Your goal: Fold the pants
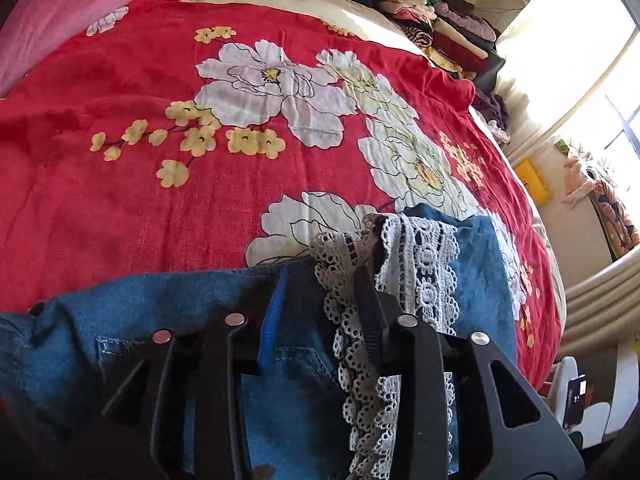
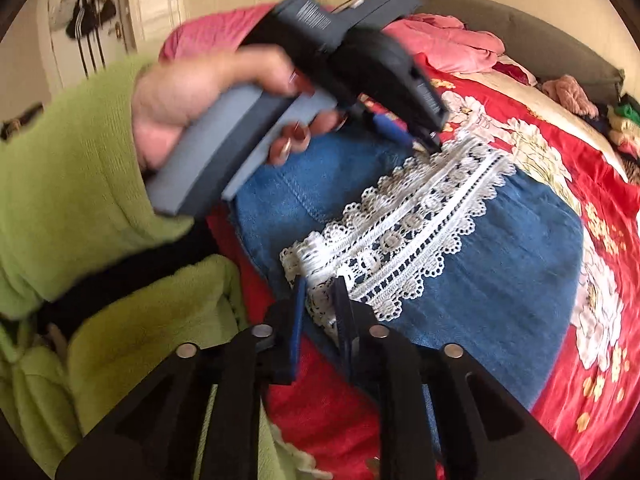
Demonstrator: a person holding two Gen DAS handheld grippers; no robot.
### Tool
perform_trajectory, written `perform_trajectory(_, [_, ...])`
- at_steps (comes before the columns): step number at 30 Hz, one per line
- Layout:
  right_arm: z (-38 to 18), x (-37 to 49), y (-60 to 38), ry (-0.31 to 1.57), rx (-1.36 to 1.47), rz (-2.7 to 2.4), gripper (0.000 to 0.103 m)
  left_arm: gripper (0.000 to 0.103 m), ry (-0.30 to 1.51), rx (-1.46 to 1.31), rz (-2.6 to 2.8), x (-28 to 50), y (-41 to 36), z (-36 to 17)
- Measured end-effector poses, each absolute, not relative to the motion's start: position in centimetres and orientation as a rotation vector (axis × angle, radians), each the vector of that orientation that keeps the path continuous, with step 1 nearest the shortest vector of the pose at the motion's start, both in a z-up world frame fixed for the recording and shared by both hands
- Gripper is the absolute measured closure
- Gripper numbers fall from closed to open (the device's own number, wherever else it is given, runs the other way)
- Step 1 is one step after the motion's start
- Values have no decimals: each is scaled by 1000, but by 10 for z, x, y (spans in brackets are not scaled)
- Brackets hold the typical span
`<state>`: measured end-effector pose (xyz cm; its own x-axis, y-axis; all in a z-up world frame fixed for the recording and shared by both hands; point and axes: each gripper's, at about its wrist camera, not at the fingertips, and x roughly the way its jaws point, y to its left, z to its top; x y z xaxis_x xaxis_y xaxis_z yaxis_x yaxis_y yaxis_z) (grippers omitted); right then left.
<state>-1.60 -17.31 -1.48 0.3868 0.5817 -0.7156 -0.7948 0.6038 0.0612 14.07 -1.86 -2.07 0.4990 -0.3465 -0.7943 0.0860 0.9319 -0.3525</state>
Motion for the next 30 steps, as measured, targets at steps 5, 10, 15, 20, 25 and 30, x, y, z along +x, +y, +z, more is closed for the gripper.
perform_trajectory(5, [1,-9,-212,732,-234,782,72,50,1022,-363,-292,144,-18,-21])
perform_trajectory(10, [-4,8,-241,761,-170,663,68,43,1037,-381,-312,154,-31,-24])
perform_trajectory(15, [-8,10,-257,758,-142,634,58,43,968,-450,-295,141,-23,-11])
perform_trajectory(20, [-10,12,-254,757,-139,648,58,43,907,-413,-295,139,-21,13])
perform_trajectory(25, [-11,10,-247,764,-155,664,57,43,1001,-344,-287,165,-40,-9])
perform_trajectory(30, [-12,11,-248,768,-153,652,54,92,987,-285,-304,161,-54,-13])
